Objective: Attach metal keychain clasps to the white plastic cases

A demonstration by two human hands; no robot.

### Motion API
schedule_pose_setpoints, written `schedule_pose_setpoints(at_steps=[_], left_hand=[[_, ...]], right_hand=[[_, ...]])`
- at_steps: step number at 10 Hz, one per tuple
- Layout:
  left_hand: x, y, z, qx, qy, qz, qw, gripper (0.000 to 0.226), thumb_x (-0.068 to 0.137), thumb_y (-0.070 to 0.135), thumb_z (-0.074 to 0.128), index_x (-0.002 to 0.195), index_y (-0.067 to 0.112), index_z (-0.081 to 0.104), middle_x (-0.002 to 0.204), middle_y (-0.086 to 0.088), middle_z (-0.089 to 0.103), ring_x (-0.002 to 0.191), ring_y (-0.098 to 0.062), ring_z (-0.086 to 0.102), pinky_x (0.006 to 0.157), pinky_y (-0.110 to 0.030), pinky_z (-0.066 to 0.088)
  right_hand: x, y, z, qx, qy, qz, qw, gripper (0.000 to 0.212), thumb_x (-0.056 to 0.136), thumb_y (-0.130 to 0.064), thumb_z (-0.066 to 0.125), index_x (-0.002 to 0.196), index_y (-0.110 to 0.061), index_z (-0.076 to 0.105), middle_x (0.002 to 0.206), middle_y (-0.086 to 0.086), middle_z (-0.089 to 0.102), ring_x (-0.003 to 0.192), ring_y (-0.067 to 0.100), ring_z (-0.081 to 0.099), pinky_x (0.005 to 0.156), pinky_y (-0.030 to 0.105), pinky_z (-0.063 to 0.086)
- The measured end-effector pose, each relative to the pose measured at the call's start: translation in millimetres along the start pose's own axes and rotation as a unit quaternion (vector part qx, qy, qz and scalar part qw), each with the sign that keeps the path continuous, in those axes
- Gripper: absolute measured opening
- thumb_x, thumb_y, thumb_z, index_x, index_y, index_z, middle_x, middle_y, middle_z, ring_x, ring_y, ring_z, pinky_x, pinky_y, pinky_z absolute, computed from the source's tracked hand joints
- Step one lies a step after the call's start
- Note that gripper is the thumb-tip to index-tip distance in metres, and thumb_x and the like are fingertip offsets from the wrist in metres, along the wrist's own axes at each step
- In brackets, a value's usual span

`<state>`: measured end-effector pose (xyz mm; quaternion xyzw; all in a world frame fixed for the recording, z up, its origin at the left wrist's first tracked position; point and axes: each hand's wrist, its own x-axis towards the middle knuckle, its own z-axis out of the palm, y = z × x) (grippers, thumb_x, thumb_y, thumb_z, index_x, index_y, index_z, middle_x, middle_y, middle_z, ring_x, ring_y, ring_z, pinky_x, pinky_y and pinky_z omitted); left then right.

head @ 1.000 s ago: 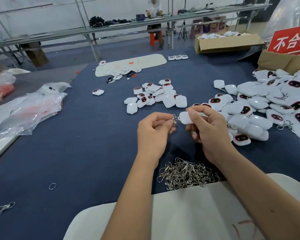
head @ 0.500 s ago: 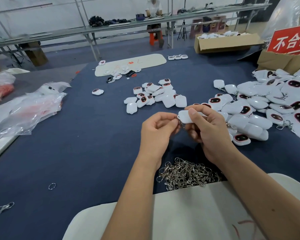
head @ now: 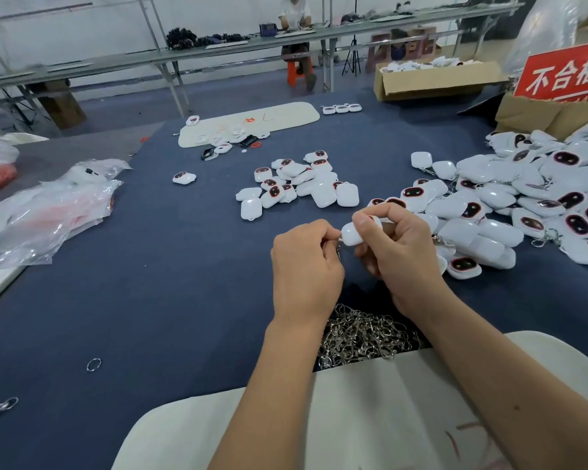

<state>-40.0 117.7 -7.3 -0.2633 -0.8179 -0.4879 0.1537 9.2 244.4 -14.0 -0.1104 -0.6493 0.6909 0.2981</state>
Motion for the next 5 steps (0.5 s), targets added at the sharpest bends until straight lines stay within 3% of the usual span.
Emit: schedule_pose_setpoints(at_steps=[1,2,3,4,5], left_hand=[[-3,2,4,-0.070,-0.015,-0.011,0.997,0.016,0.090,0.004,0.070,0.085,0.018,0.076,0.074,0.011,0.072,0.074,-0.008,0.068,0.070,-0.021,0.055],[-3,0,6,-0.067,-0.013,0.000,0.998,0.011,0.090,0.012,0.071,0.090,0.023,0.074,0.082,0.013,0.071,0.079,-0.006,0.067,0.070,-0.017,0.053],[0,-10,3,0.011,-0.032,-0.002,0.999,0.012,0.090,0.021,0.071,0.100,0.026,0.072,0.098,0.013,0.068,0.096,-0.007,0.061,0.085,-0.029,0.053],[1,-18,2,0.118,-0.074,-0.016,0.990,0.022,0.089,0.035,0.074,0.110,0.031,0.070,0.110,0.010,0.061,0.115,-0.014,0.046,0.092,-0.020,0.035],[2,-21,4,0.143,-0.096,-0.022,0.985,0.030,0.088,0.042,0.074,0.116,0.030,0.070,0.119,0.007,0.056,0.124,-0.017,0.037,0.099,-0.020,0.030]], right_hand=[[0,0,1,-0.075,0.099,-0.070,0.990,0.011,0.095,-0.032,0.071,0.089,-0.023,0.069,0.059,0.003,0.063,0.051,0.018,0.055,0.050,0.027,0.045],[0,-1,-1,-0.150,0.211,-0.132,0.957,0.022,0.093,-0.042,0.071,0.102,-0.024,0.063,0.060,-0.004,0.063,0.052,0.016,0.054,0.058,0.031,0.046],[3,-4,-6,-0.107,0.279,-0.131,0.945,0.053,0.091,-0.043,0.074,0.130,-0.019,0.048,0.075,-0.011,0.066,0.055,0.013,0.060,0.063,0.032,0.052],[0,-16,-5,-0.106,0.279,-0.127,0.946,0.054,0.094,-0.025,0.073,0.137,-0.011,0.042,0.094,0.002,0.067,0.059,0.020,0.062,0.064,0.041,0.054],[6,-46,-9,-0.096,0.271,-0.173,0.942,0.026,0.097,-0.018,0.067,0.118,-0.010,0.054,0.087,0.001,0.062,0.061,0.028,0.060,0.060,0.048,0.052]])
